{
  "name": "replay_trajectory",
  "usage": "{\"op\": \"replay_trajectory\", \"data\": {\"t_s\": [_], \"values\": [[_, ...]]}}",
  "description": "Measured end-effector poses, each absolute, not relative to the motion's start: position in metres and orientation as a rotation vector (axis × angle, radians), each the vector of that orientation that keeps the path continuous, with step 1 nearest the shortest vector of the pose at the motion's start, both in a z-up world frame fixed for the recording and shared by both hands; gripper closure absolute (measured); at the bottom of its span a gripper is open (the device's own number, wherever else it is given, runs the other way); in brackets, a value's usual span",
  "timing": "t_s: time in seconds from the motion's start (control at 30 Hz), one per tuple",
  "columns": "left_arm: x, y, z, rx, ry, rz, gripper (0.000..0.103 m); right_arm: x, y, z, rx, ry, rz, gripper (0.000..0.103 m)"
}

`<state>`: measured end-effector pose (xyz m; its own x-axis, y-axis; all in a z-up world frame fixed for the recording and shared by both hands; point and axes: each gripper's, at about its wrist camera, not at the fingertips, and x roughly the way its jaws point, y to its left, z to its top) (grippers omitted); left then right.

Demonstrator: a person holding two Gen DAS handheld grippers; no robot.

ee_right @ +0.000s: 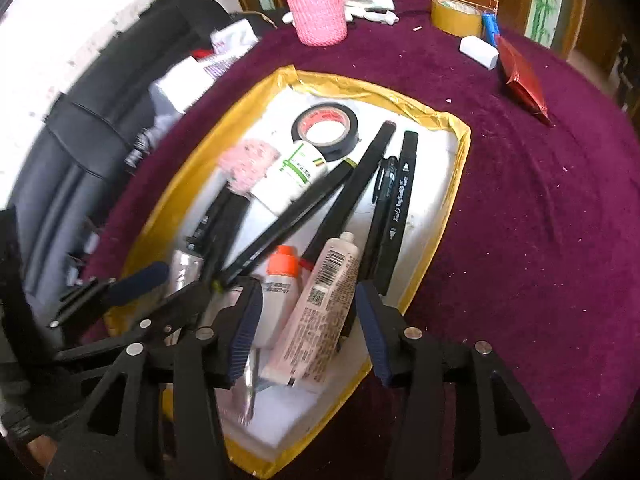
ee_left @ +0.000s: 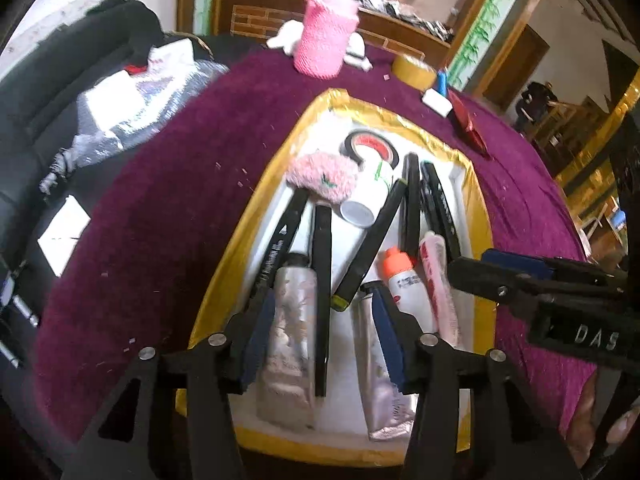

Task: Organize objects

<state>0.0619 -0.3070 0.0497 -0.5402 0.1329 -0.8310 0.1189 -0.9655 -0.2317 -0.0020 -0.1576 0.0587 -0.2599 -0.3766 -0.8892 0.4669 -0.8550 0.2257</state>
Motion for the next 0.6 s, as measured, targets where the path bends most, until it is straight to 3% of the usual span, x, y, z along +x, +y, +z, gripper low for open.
{"op": "replay_trajectory", "data": {"t_s": [0.1,0.2,0.27,0.33,0.43,0.6], "values": [[0.074,-0.300,0.075,-1.422,-0.336,2.843,0.057,-0.001,-0.146,0.070,1.447,0.089,-2.167,0.053],[0.095,-0.282,0.115,-1.241,-0.128,3.081,0.052,0.002,-0.135,0.079,1.418,0.070,-2.189,0.053],[0.118,-0.266,0.150,-1.023,0.001,3.257,0.032,0.007,-0.129,0.086,1.384,0.086,-2.212,0.053],[0.144,-0.250,0.187,-0.750,0.005,3.342,0.001,0.010,-0.124,0.094,1.339,0.103,-2.242,0.053],[0.161,-0.232,0.211,-0.527,-0.070,3.381,0.001,0.013,-0.115,0.102,1.299,0.124,-2.271,0.051],[0.127,-0.225,0.194,-0.917,-0.189,3.235,0.001,0.022,-0.101,0.105,1.307,0.138,-2.254,0.051]]}}
